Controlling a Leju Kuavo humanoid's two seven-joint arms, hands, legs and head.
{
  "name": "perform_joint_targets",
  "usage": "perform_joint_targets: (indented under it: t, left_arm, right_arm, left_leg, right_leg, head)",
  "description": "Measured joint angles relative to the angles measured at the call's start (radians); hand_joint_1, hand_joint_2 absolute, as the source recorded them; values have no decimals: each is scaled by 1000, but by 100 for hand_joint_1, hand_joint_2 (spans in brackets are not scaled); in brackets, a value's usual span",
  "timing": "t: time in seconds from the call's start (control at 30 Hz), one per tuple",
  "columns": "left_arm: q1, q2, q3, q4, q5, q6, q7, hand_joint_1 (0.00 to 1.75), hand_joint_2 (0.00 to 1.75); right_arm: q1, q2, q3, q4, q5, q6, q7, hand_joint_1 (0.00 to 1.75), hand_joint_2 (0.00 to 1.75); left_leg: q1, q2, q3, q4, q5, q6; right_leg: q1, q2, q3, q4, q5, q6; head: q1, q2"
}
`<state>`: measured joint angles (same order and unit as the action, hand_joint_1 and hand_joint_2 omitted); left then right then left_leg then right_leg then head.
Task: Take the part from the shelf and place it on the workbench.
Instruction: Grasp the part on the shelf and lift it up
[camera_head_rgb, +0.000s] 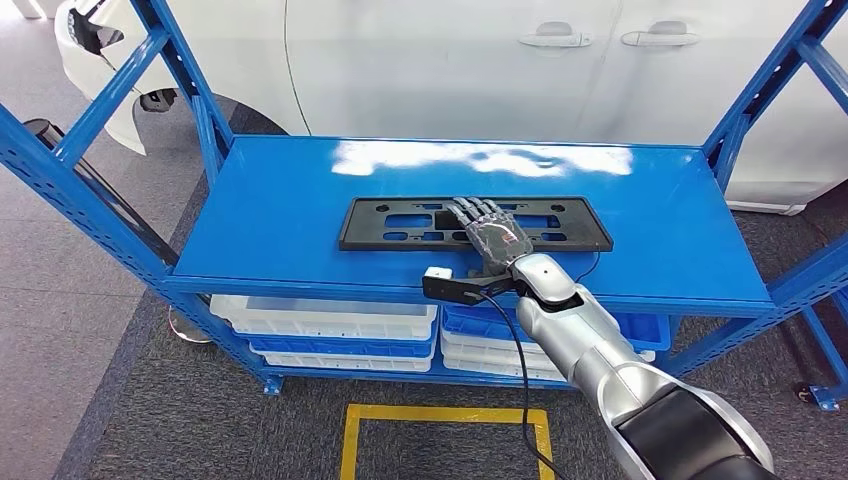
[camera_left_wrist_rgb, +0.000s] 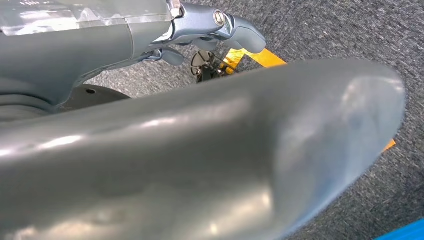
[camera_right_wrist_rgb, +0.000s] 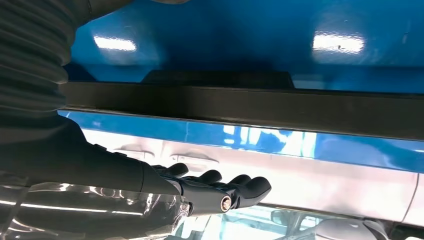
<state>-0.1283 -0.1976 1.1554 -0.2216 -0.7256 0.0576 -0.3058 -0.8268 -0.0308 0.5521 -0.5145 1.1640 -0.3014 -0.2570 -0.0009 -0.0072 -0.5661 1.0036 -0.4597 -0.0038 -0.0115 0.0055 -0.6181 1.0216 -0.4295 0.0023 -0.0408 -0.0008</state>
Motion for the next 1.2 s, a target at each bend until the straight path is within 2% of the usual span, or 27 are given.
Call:
perform_joint_targets:
  t: [0.4,0.73,0.8,0.83,0.87,0.93,0.97,1.0,1.03,1.2]
  left_arm:
    - [0,0,-1,0,0,-1,-10,0,0]
    - [0,0,-1,0,4,-1,-11,0,0]
    - [0,0,-1,0,5,-1,-12,0,0]
    - [0,-1,-1,0,5,-1,-13,0,0]
    - [0,-1,-1,0,5,-1,-13,0,0]
    - [0,-1,-1,0,5,-1,-15,0,0]
    - [0,-1,-1,0,6,-1,-16,0,0]
    - [0,-1,-1,0,7,-1,-18,0,0]
    - [0,-1,-1,0,8,-1,-19,0,0]
    - [1,-1,-1,0,11,-1,-22,0,0]
  right_arm:
    - [0,-23,-31,6,10,-5,10,0,175]
    - [-5,-40,-62,9,8,28,4,0,175]
    - [-7,-40,-65,11,8,32,3,4,175]
    - [-8,-41,-66,12,7,33,3,21,175]
    - [-9,-41,-66,12,7,33,3,53,175]
    - [-9,-42,-66,14,7,37,1,130,175]
    - [-9,-42,-66,16,6,39,0,156,175]
    - [-10,-42,-67,18,4,43,-3,166,175]
    - [-10,-42,-67,20,3,45,-7,169,175]
    - [-16,-44,-73,29,-4,50,-19,173,175]
  left_leg:
    - [0,0,0,0,0,0]
    - [0,0,0,0,0,0]
    - [0,0,0,0,0,0]
    - [0,0,0,0,0,0]
    - [0,0,0,0,0,0]
    - [0,0,0,0,0,0]
    - [0,0,0,0,0,0]
    - [0,0,0,0,0,0]
    - [0,0,0,0,0,0]
    - [0,0,0,0,0,0]
  right_leg:
    - [0,0,0,0,0,0]
    - [0,0,0,0,0,0]
    - [0,0,0,0,0,0]
    - [0,0,0,0,0,0]
    - [0,0,0,0,0,0]
    - [0,0,0,0,0,0]
    - [0,0,0,0,0,0]
    - [0,0,0,0,0,0]
    - [0,0,0,0,0,0]
    - [0,0,0,0,0,0]
  head:
    - [0,0]
    - [0,0]
    - [0,0]
    - [0,0]
    - [0,0]
    - [0,0]
    - [0,0]
    - [0,0]
    - [0,0]
    - [0,0]
